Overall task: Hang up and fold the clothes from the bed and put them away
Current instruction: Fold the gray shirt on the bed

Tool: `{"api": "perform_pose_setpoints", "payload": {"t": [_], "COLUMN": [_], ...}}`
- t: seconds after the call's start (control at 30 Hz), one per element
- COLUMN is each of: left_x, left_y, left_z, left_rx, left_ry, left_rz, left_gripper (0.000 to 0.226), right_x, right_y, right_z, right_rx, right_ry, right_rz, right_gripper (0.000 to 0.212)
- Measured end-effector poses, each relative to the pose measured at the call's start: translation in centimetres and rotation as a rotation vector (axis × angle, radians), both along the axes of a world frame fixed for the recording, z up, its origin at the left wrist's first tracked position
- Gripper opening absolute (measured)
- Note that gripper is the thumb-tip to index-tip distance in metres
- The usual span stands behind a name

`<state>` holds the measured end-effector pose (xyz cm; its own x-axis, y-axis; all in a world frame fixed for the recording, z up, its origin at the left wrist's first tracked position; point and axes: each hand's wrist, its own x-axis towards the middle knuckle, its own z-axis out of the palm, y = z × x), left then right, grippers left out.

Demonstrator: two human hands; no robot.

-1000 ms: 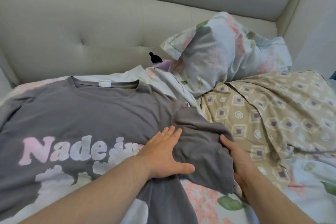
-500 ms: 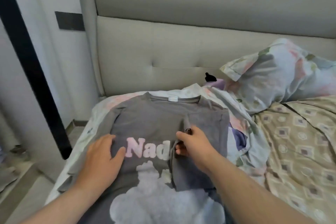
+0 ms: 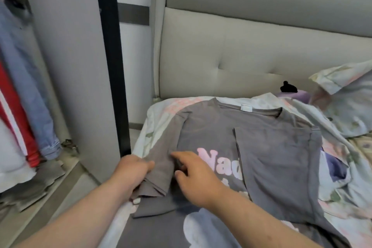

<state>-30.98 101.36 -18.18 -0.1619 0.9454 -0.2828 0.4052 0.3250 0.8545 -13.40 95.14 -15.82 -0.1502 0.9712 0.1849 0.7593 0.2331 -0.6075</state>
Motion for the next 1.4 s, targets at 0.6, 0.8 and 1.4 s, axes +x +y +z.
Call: {"api": "perform_pose_setpoints", "payload": {"t": [0.6,0.8,1.4], "left_x": [-2.4,-0.1,8.8], "left_y": [0.6,-0.3,0.3], "left_z": [1.2,2.3,2.8], "left_rx": [0.071,0.461,0.852], "left_ry": [-0.473,0.253,0.657], "left_rz": [0.009,-0.405,-0.405], "left_gripper": [0.017,0.039,0.046], "right_x": [-3.9,1.9,13.6], "right_y": [1.2,2.5,-1.5], "right_z": [1.7,6.1,6.6], "right_rx": [-0.031,-0.116,-0.289], "right_ry": [0.507,1.456,1.068], "right_rz": [-0.305,-0.576,-0.484], "right_gripper": [0.017,0.018,0.022]}}
